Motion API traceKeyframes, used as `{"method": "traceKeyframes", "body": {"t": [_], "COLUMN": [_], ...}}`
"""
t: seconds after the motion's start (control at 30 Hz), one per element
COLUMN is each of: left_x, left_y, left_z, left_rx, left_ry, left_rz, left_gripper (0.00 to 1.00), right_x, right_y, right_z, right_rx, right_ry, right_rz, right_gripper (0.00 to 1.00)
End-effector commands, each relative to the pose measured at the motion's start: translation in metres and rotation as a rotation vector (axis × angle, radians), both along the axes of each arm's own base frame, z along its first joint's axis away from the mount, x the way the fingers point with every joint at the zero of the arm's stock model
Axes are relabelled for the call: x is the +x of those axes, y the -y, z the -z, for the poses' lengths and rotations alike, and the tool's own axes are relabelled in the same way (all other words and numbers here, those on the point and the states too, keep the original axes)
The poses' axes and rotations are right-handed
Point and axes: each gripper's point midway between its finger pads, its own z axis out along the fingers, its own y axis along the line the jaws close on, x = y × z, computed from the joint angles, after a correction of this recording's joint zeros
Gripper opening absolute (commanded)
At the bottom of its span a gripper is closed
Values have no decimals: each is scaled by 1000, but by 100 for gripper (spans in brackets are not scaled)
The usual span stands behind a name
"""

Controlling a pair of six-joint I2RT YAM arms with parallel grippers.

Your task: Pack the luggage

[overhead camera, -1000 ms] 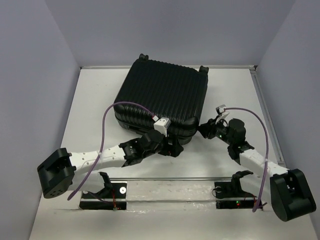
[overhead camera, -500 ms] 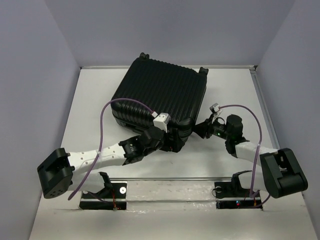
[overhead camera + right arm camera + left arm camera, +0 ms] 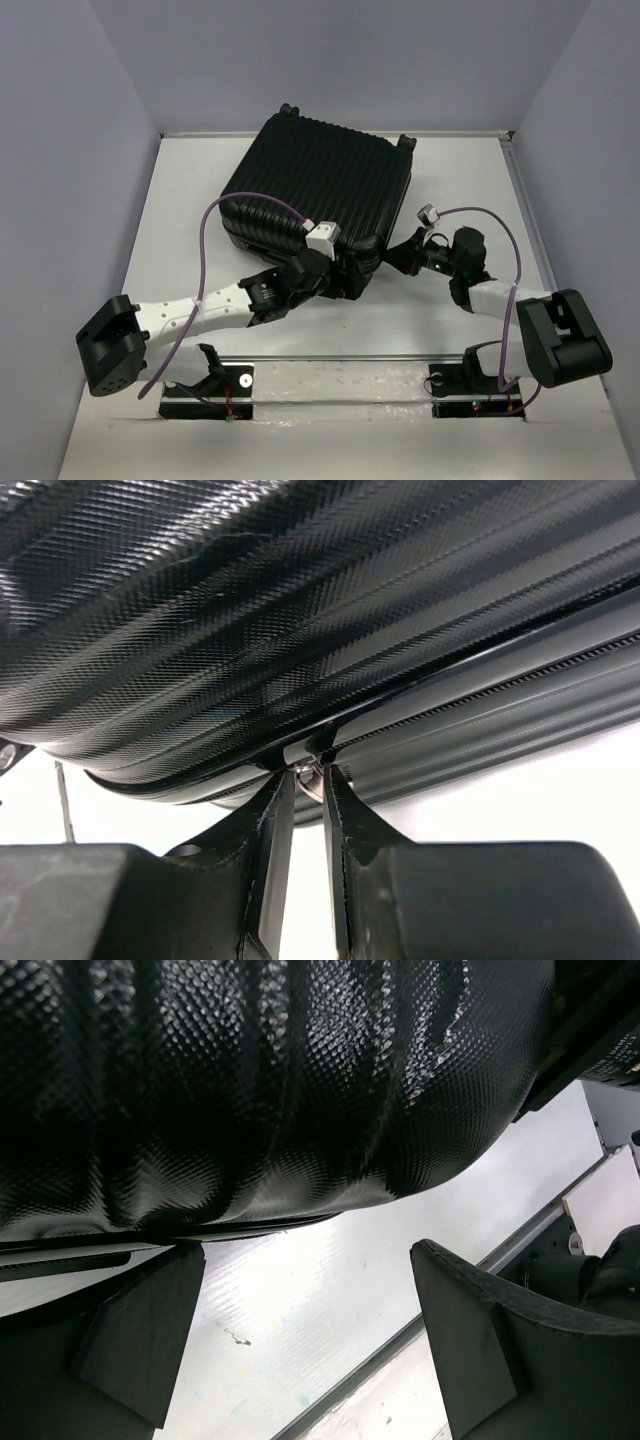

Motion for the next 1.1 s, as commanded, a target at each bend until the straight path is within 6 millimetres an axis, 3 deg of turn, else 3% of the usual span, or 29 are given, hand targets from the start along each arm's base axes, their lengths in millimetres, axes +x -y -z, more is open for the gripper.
{"method": "traceKeyframes", "body": {"t": [0.0, 0.1, 0.37, 0.4, 0.5, 0.57, 0.6, 0.73, 0.8, 0.87, 0.9, 0.97, 1.0, 1.03, 1.07], "left_x": [22, 25, 32, 37, 44, 53, 56, 68, 71, 72, 72, 73, 73, 72, 70], "left_y": [13, 17, 23, 23, 26, 27, 28, 33, 39, 45, 48, 53, 56, 59, 60], "left_z": [-44, -51, -73, -78, -85, -96, -97, -108, -112, -120, -116, -121, -121, -122, -127], "left_rx": [-91, -104, -132, -132, -144, -155, -152, -167, -171, -183, -175, -187, -186, -190, -197], "left_ry": [89, 100, 146, 157, 172, 195, 197, 221, 226, 233, 226, 229, 225, 222, 224], "left_rz": [-45, -40, -40, -47, -50, -58, -54, -52, -39, -27, -16, -4, 8, 21, 29], "left_gripper": [95, 95, 94, 94, 94, 93, 93, 93, 92, 92, 92, 92, 92, 92, 92], "right_x": [5, 7, 12, 5, -15, -34, -43, -82, -107, -119, -136, -142, -154, -153, -135], "right_y": [-10, -11, 0, -3, -10, -23, -27, -38, -51, -61, -73, -89, -101, -108, -116], "right_z": [-44, -44, -40, -31, -31, -18, -24, 5, 10, 11, 12, 8, 7, 4, -2], "right_rx": [63, 88, 95, 79, 74, 46, 50, -2, 5, -7, -24, -16, -15, 2, 43], "right_ry": [158, 138, 103, 65, 56, -3, 8, -106, -162, -174, -171, -167, -166, -161, -145], "right_rz": [-56, -48, 71, 75, 67, 61, 52, 46, -16, -34, -86, -102, -137, -125, -37], "right_gripper": [17, 7, 7, 7, 7, 7, 7, 7, 7, 7, 7, 7, 7, 7, 7]}}
